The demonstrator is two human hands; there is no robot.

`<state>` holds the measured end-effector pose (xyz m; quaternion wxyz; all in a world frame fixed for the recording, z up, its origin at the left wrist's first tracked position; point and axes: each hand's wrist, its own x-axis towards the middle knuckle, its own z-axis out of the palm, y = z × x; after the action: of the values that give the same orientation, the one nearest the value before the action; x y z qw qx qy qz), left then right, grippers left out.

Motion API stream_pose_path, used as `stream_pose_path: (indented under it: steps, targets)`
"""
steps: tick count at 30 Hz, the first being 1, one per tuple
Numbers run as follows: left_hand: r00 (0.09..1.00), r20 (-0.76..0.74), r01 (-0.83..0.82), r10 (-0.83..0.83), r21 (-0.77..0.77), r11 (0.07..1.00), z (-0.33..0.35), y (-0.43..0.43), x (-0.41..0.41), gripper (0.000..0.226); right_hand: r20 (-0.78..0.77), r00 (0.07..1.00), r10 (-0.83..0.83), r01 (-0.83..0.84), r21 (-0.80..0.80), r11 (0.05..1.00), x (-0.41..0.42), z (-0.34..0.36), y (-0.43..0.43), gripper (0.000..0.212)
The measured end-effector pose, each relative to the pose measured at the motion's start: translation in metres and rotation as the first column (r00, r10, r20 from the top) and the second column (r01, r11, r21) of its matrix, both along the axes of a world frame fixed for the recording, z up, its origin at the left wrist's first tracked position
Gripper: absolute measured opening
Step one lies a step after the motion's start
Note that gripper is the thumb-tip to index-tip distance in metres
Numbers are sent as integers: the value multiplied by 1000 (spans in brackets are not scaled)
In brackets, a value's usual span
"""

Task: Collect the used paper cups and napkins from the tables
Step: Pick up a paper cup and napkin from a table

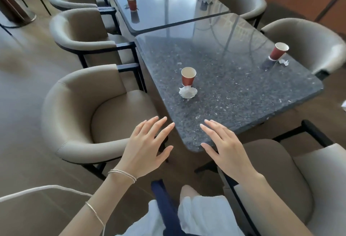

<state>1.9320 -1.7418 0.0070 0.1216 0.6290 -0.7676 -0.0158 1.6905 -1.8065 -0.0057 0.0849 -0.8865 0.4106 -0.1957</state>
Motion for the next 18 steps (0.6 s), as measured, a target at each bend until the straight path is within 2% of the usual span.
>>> stream_pose_path:
  steps: [9, 18]
  targets:
    - [998, 19, 53, -54, 46, 998, -29, -88, 34, 53, -28, 999, -27, 28, 63, 998, 30, -29, -84, 49]
    - [997, 35, 72, -75, 80, 994, -36, -219, 51, 54, -16, 998, -64, 65, 87, 994, 54, -47, -199, 47]
